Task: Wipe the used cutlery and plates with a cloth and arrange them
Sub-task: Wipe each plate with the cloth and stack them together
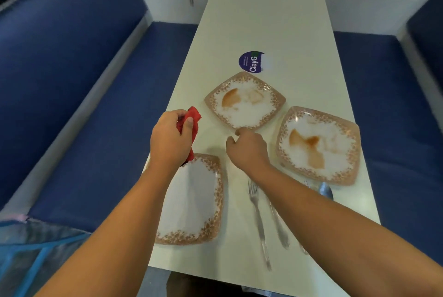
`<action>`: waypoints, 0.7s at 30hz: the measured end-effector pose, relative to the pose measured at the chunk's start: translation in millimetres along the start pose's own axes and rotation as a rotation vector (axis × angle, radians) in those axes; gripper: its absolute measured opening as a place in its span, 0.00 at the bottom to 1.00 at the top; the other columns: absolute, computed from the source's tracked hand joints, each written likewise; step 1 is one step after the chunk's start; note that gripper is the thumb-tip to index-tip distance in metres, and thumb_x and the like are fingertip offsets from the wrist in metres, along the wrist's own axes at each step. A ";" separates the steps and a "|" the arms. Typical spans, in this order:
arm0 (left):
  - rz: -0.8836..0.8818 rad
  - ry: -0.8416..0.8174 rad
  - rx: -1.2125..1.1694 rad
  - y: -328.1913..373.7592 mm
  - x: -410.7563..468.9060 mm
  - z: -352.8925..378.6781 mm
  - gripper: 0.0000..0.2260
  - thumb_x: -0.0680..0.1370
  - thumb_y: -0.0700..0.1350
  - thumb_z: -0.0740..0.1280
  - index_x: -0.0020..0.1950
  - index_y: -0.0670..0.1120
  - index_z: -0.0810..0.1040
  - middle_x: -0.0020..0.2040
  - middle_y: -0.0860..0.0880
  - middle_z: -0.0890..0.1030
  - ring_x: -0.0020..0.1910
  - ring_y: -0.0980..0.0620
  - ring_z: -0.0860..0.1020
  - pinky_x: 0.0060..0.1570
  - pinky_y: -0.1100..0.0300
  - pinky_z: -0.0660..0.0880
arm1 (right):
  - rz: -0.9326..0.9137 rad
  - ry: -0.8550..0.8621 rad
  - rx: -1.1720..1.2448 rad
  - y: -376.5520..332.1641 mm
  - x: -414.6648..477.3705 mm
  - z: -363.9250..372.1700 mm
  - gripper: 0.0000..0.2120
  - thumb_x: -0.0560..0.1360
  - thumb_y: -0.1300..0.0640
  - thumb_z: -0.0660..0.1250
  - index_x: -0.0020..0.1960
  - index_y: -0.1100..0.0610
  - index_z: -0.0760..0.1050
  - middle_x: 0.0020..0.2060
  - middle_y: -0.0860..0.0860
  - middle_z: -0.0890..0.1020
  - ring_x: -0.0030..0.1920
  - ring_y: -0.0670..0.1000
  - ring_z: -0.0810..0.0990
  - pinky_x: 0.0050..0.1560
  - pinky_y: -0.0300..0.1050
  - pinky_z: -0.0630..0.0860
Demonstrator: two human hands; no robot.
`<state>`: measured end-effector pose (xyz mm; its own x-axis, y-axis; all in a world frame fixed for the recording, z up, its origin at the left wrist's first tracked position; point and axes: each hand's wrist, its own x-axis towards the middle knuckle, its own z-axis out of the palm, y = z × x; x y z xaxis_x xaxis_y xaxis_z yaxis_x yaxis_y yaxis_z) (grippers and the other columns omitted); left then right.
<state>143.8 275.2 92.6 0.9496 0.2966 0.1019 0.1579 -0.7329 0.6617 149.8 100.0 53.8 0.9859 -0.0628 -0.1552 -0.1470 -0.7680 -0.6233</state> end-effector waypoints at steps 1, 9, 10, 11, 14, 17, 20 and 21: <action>0.014 -0.004 -0.007 4.7 9.1 6.0 0.13 0.83 0.52 0.62 0.66 0.49 0.76 0.60 0.53 0.78 0.53 0.54 0.75 0.53 0.56 0.76 | -0.014 0.045 0.007 -1.6 14.8 -8.4 0.18 0.80 0.52 0.60 0.64 0.62 0.75 0.49 0.57 0.84 0.51 0.57 0.82 0.49 0.44 0.75; 0.133 -0.095 -0.026 29.5 85.2 60.8 0.13 0.83 0.51 0.62 0.66 0.49 0.75 0.60 0.54 0.77 0.52 0.57 0.74 0.52 0.63 0.70 | -0.003 0.243 -0.066 16.5 166.7 -50.3 0.16 0.81 0.53 0.59 0.63 0.59 0.77 0.57 0.57 0.81 0.56 0.59 0.80 0.56 0.49 0.76; 0.138 -0.107 -0.034 29.4 94.2 67.8 0.13 0.83 0.51 0.62 0.66 0.49 0.76 0.60 0.54 0.77 0.52 0.57 0.73 0.53 0.63 0.70 | -0.001 0.235 -0.089 21.9 182.7 -52.7 0.16 0.81 0.54 0.59 0.63 0.61 0.77 0.57 0.58 0.81 0.56 0.60 0.79 0.54 0.48 0.75; 0.144 -0.114 -0.044 29.2 99.6 72.6 0.13 0.83 0.51 0.62 0.65 0.49 0.76 0.60 0.54 0.77 0.52 0.57 0.74 0.53 0.63 0.69 | 0.002 0.227 -0.106 27.7 195.0 -54.4 0.16 0.81 0.55 0.59 0.63 0.62 0.77 0.57 0.59 0.81 0.56 0.60 0.79 0.53 0.48 0.74; 0.157 -0.135 -0.056 25.3 118.2 88.2 0.12 0.83 0.50 0.62 0.64 0.50 0.77 0.58 0.56 0.76 0.52 0.58 0.74 0.53 0.64 0.69 | 0.073 0.200 -0.103 42.3 228.9 -55.6 0.18 0.82 0.53 0.59 0.64 0.62 0.77 0.58 0.59 0.81 0.58 0.60 0.78 0.56 0.49 0.73; 0.149 -0.143 -0.079 20.4 127.7 97.0 0.11 0.83 0.50 0.62 0.64 0.50 0.77 0.57 0.57 0.76 0.52 0.58 0.74 0.53 0.64 0.71 | 0.120 0.108 -0.146 53.4 247.2 -49.0 0.18 0.82 0.51 0.58 0.63 0.62 0.76 0.56 0.59 0.81 0.57 0.61 0.78 0.55 0.50 0.74; 0.133 -0.149 -0.089 14.4 136.3 103.4 0.12 0.83 0.50 0.62 0.64 0.50 0.77 0.58 0.57 0.77 0.53 0.59 0.75 0.54 0.64 0.72 | 0.144 0.025 -0.179 60.4 260.1 -42.7 0.17 0.83 0.50 0.58 0.57 0.62 0.77 0.53 0.59 0.82 0.53 0.60 0.79 0.51 0.49 0.75; 0.127 -0.150 -0.089 12.5 137.7 104.5 0.12 0.83 0.50 0.62 0.64 0.50 0.77 0.58 0.57 0.77 0.53 0.59 0.75 0.54 0.64 0.72 | 0.141 0.001 -0.205 61.8 262.6 -41.0 0.16 0.83 0.51 0.57 0.56 0.62 0.77 0.52 0.59 0.81 0.53 0.60 0.79 0.49 0.48 0.74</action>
<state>304.9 242.9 37.3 0.9911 0.1060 0.0807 0.0166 -0.6993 0.7147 402.8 9.9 5.9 0.9570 -0.1788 -0.2286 -0.2636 -0.8649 -0.4271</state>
